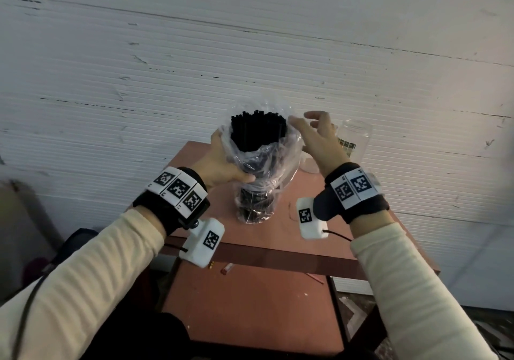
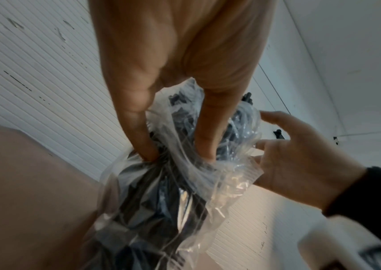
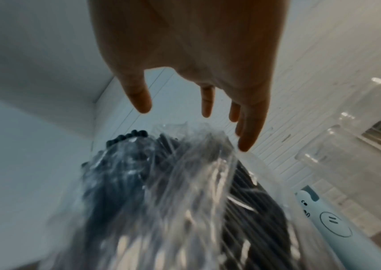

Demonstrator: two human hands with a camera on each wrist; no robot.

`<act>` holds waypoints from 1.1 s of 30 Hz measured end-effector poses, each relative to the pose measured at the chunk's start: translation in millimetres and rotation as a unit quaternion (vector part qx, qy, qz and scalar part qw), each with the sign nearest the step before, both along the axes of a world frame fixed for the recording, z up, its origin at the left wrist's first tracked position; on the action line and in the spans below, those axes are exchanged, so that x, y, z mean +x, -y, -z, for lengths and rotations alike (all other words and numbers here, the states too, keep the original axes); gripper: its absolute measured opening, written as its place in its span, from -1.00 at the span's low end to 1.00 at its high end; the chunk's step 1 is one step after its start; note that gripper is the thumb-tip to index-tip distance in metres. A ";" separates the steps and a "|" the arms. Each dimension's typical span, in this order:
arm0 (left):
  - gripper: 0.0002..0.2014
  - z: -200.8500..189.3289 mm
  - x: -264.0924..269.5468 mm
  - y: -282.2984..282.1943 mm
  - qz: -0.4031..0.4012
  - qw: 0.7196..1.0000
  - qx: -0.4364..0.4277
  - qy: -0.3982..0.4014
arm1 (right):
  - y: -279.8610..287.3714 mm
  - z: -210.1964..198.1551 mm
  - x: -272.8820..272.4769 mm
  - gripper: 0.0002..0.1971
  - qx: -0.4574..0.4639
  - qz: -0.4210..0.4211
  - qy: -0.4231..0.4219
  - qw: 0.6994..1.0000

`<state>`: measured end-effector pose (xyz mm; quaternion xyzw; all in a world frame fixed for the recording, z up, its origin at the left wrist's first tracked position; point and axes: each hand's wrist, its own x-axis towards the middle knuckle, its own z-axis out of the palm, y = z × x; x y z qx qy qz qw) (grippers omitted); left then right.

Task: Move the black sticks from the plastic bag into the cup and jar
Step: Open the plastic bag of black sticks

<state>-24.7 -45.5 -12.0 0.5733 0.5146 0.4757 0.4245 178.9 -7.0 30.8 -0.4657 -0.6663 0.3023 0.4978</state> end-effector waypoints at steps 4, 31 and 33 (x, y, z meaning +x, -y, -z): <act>0.24 4.4 7.8 -2.4 0.022 0.998 0.016 -0.060 | -18.6 -4.6 9.0 -0.64 -0.033 0.008 0.003 0.999; -0.80 3.2 -14.1 -10.2 -0.028 0.995 0.090 0.021 | -23.8 27.1 44.2 -0.68 0.058 -0.034 0.092 0.993; -0.76 1.4 -12.0 -11.0 -0.035 0.994 0.077 0.068 | -24.5 27.5 45.8 -0.75 0.075 -0.033 0.085 0.993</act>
